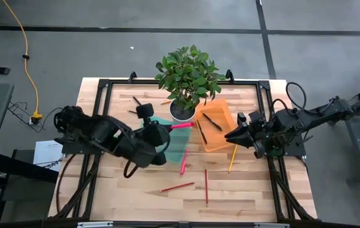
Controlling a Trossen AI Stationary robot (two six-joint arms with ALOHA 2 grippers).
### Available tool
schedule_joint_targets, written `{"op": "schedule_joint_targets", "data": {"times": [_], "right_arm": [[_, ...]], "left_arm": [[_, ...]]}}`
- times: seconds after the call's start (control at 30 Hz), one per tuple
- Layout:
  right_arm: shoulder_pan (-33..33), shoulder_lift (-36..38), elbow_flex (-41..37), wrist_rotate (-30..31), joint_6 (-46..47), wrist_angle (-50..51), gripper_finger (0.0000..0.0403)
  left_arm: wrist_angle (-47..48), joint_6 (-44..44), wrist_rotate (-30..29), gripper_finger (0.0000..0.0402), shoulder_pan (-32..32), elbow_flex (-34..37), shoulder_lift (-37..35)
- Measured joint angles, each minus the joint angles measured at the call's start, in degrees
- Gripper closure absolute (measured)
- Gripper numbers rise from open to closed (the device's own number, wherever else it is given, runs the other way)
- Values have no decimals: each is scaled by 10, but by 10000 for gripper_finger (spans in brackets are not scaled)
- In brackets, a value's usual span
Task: Sort pens & pencils
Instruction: Put the bottom pink pen into the orange bin
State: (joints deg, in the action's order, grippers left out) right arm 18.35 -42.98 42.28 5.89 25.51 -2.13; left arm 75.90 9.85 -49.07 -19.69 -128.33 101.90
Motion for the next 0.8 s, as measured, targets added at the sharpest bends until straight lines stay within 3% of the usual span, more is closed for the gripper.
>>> {"op": "schedule_joint_targets", "data": {"times": [0.27, 0.8], "right_arm": [[-20, -1, 0, 0, -5, -4, 334], [-46, -1, 0, 27, -71, -63, 334]], "left_arm": [[-48, -68, 64, 378, 51, 0, -1], [-195, -176, 266, 379, 135, 0, -1]]}}
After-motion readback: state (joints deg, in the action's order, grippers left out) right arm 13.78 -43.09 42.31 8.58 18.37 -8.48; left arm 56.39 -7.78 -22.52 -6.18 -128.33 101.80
